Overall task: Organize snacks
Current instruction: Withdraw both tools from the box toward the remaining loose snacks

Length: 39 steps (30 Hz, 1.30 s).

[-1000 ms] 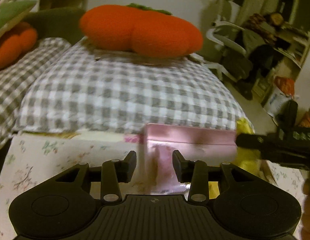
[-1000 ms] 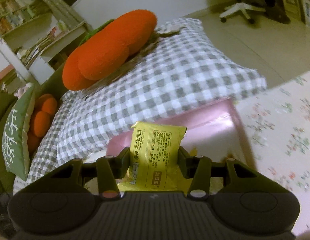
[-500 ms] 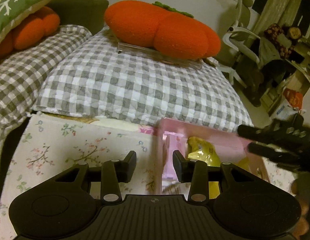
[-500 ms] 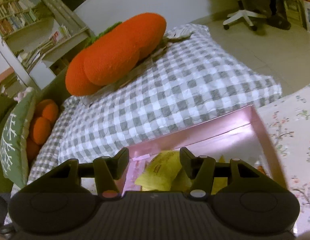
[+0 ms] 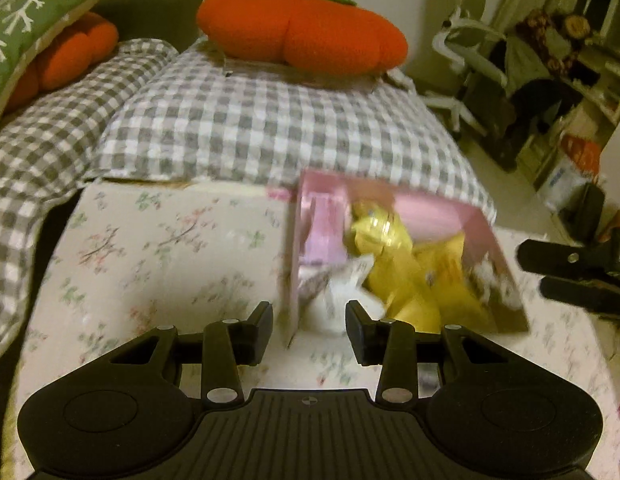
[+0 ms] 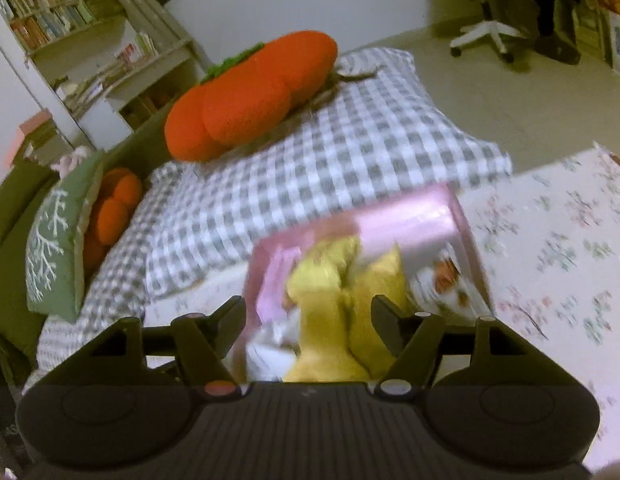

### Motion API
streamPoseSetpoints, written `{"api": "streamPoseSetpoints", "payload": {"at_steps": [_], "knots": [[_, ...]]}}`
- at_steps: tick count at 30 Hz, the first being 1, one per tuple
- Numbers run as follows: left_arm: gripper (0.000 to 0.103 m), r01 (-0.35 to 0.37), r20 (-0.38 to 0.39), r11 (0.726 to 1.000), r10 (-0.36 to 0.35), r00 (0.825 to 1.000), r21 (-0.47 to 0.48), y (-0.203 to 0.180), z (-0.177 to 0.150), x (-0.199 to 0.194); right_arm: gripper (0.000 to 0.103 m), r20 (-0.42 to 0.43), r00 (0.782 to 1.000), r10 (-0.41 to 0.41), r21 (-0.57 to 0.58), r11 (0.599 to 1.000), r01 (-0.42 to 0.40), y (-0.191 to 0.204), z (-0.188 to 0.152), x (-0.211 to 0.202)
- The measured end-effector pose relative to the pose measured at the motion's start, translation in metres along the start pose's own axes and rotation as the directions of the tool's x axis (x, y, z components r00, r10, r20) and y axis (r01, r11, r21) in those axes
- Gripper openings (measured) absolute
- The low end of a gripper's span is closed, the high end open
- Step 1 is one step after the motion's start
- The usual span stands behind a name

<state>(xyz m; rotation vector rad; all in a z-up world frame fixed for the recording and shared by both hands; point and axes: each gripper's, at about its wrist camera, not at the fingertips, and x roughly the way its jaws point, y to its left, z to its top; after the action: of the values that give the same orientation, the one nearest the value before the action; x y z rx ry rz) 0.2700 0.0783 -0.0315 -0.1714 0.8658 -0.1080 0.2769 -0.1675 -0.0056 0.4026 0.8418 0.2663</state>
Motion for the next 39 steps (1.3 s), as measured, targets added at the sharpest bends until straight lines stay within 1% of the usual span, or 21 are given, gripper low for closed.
{"api": "streamPoseSetpoints", "payload": {"at_steps": [1, 3, 6, 8, 10, 12, 15, 16, 17, 18, 20, 21, 24, 26, 27, 28, 31, 33, 35, 39], "knots": [[0.039, -0.022, 0.003, 1.000, 0.022, 1.000, 0.017, -0.002, -0.006, -0.006, 0.066, -0.007, 1.000, 0.000, -0.002, 1.000, 0.000, -0.001, -0.003, -0.004], [0.039, -0.030, 0.001, 0.999, 0.030, 1.000, 0.034, -0.003, -0.015, -0.015, 0.067, -0.010, 1.000, -0.008, 0.007, 1.000, 0.008, -0.006, -0.010, -0.014], [0.039, 0.007, -0.002, 1.000, -0.007, 1.000, 0.029, -0.002, -0.030, -0.029, 0.067, -0.029, 0.999, -0.017, -0.011, 1.000, 0.017, -0.011, -0.023, -0.028], [0.039, 0.017, -0.020, 1.000, -0.017, 1.000, 0.022, -0.003, -0.038, -0.035, 0.067, -0.029, 0.998, -0.050, -0.051, 0.997, 0.049, -0.013, -0.031, -0.036], [0.039, 0.043, -0.034, 0.999, -0.042, 0.999, 0.011, -0.005, -0.045, -0.040, 0.067, -0.041, 0.996, -0.085, -0.071, 0.994, 0.082, -0.016, -0.037, -0.041], [0.039, 0.083, -0.057, 0.996, -0.084, 0.995, -0.014, -0.008, -0.052, -0.042, 0.067, -0.060, 0.993, -0.104, -0.094, 0.991, 0.098, -0.018, -0.043, -0.043], [0.039, 0.124, -0.119, 0.990, -0.131, 0.984, -0.064, -0.012, -0.065, -0.041, 0.068, -0.085, 0.987, -0.135, -0.153, 0.981, 0.121, -0.020, -0.051, -0.047], [0.039, 0.136, -0.127, 0.989, -0.143, 0.981, -0.063, -0.015, -0.069, -0.042, 0.069, -0.094, 0.986, -0.140, -0.170, 0.978, 0.123, -0.021, -0.053, -0.049], [0.039, 0.139, -0.132, 0.989, -0.144, 0.981, -0.046, -0.019, -0.074, -0.043, 0.070, -0.103, 0.984, -0.142, -0.187, 0.975, 0.122, -0.022, -0.056, -0.050], [0.040, 0.127, -0.139, 0.992, -0.128, 0.982, -0.017, -0.025, -0.078, -0.044, 0.071, -0.114, 0.983, -0.144, -0.206, 0.971, 0.119, -0.023, -0.060, -0.051], [0.041, 0.101, -0.146, 0.995, -0.099, 0.984, 0.006, -0.029, -0.083, -0.044, 0.071, -0.127, 0.980, -0.152, -0.222, 0.968, 0.121, -0.027, -0.065, -0.053], [0.041, 0.096, -0.150, 0.995, -0.096, 0.984, -0.005, -0.029, -0.085, -0.044, 0.071, -0.134, 0.979, -0.154, -0.222, 0.967, 0.121, -0.030, -0.066, -0.052], [0.042, 0.122, -0.173, 0.991, -0.130, 0.976, -0.058, -0.026, -0.091, -0.045, 0.071, -0.153, 0.978, -0.145, -0.216, 0.970, 0.110, -0.036, -0.071, -0.054], [0.042, 0.119, -0.185, 0.990, -0.131, 0.974, -0.074, -0.028, -0.096, -0.047, 0.071, -0.153, 0.978, -0.143, -0.223, 0.969, 0.107, -0.036, -0.072, -0.057], [0.043, 0.108, -0.191, 0.991, -0.120, 0.974, -0.074, -0.031, -0.100, -0.047, 0.071, -0.149, 0.979, -0.138, -0.225, 0.969, 0.102, -0.036, -0.074, -0.059], [0.046, 0.097, -0.194, 0.993, -0.109, 0.975, -0.070, -0.035, -0.103, -0.048, 0.071, -0.148, 0.980, -0.133, -0.230, 0.968, 0.096, -0.036, -0.076, -0.061], [0.047, 0.074, -0.206, 0.997, -0.075, 0.976, -0.014, -0.049, -0.115, -0.051, 0.073, -0.148, 0.979, -0.139, -0.241, 0.965, 0.100, -0.036, -0.077, -0.063], [0.048, 0.076, -0.206, 0.997, -0.075, 0.976, 0.000, -0.056, -0.119, -0.053, 0.081, -0.146, 0.980, -0.138, -0.233, 0.967, 0.102, -0.039, -0.076, -0.063], [0.051, 0.064, -0.206, 0.998, -0.062, 0.976, 0.005, -0.061, -0.124, -0.054, 0.086, -0.144, 0.980, -0.140, -0.228, 0.968, 0.105, -0.041, -0.076, -0.063], [0.052, 0.043, -0.221, 0.998, -0.033, 0.975, 0.044, -0.072, -0.137, -0.052, 0.094, -0.157, 0.975, -0.157, -0.294, 0.950, 0.106, -0.038, -0.082, -0.061]]}}
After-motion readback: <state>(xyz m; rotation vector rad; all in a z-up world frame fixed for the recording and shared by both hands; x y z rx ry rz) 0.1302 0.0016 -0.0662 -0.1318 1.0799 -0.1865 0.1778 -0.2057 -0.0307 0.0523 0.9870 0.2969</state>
